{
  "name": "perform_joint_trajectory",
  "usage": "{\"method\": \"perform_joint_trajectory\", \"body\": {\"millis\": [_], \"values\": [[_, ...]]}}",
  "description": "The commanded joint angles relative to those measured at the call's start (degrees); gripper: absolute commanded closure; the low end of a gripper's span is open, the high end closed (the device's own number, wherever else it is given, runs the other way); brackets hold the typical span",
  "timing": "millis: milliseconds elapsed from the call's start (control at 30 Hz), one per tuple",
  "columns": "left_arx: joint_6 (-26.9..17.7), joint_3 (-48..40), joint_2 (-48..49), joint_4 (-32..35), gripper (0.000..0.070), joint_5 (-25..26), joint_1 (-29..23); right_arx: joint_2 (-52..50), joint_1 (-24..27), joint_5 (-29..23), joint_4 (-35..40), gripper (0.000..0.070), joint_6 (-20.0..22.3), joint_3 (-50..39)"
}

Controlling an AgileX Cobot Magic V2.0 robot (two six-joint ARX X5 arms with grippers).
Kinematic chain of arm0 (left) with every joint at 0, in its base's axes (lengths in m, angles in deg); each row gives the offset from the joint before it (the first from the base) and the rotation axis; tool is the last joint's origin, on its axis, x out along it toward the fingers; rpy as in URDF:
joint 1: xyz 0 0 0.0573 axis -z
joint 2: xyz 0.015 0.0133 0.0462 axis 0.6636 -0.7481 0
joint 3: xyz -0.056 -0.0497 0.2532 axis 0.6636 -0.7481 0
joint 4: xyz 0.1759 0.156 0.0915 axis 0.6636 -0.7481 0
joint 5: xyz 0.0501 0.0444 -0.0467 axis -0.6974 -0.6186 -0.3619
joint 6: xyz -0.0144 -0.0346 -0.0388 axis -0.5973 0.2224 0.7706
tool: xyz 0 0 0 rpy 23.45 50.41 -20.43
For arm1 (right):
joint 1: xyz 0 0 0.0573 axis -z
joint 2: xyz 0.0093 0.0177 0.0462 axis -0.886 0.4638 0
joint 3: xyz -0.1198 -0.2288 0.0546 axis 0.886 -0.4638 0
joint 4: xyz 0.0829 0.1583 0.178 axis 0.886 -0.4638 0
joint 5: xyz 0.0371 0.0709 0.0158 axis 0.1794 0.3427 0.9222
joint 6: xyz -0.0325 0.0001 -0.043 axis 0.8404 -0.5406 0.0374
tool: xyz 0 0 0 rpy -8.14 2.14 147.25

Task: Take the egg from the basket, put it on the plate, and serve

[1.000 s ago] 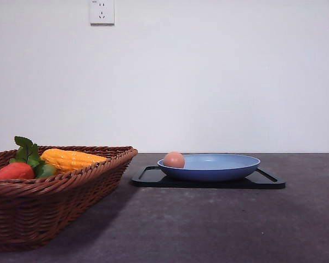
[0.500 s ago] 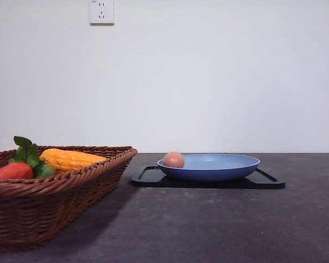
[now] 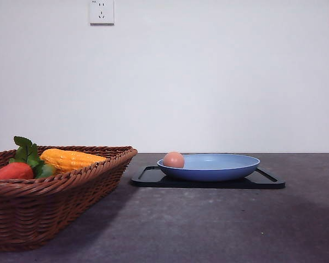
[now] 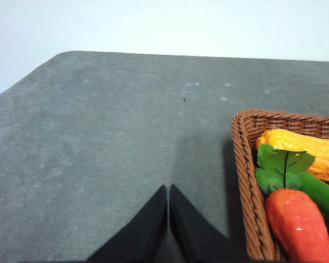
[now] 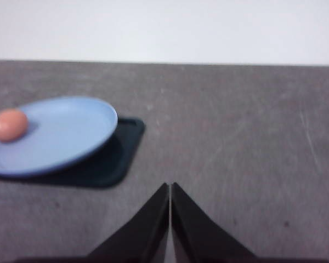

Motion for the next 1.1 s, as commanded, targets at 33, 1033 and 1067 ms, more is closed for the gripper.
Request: {"method": "perform_joint_trajectory", "body": {"millis": [33, 1033, 1067], "values": [[0.1, -1.2, 0.1, -0.9, 0.07, 0.0, 0.0, -2.4, 0.1, 0.2, -1.7, 0.07, 0.8, -1.9], [0.1, -1.2, 0.1, -0.9, 0.07, 0.0, 0.0, -6.6, -0.3, 16.0, -5.0, 0.07, 5.4, -1.9], [0.1, -1.2, 0.1, -0.9, 0.07, 0.0, 0.0, -6.6, -0.3, 16.0, -5.1, 0.07, 5.4, -1.9]]}}
